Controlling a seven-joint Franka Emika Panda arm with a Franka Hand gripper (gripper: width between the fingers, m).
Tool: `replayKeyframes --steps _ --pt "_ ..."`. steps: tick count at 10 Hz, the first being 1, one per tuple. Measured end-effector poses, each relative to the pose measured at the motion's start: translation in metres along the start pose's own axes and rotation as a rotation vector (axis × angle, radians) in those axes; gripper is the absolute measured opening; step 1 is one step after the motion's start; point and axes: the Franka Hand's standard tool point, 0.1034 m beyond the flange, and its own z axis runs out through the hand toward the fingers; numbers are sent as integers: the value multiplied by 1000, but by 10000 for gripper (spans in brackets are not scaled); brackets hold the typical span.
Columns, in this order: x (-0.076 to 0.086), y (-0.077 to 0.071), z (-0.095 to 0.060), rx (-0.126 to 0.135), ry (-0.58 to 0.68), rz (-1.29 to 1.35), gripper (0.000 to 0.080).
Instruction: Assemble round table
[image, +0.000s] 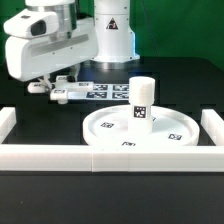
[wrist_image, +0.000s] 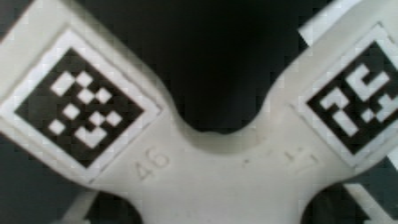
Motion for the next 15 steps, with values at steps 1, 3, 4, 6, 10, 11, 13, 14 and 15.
replayKeyframes --steps 1,3,4,6,10,11,13,14,15 --pt "18 -13 -12 14 -3 34 442" --pt "49 -32 -39 22 -4 87 442" --pt "62 -37 -50 17 -3 130 442" --pt "75 -43 -56 5 0 115 442" --pt "86 -42 -67 41 -27 92 442" --pt "109 -35 -82 44 -21 69 442" --pt "132 -17 -98 61 -23 52 442" --pt "142 -14 -104 76 -39 42 442" --pt "148 -14 -107 68 -35 39 442"
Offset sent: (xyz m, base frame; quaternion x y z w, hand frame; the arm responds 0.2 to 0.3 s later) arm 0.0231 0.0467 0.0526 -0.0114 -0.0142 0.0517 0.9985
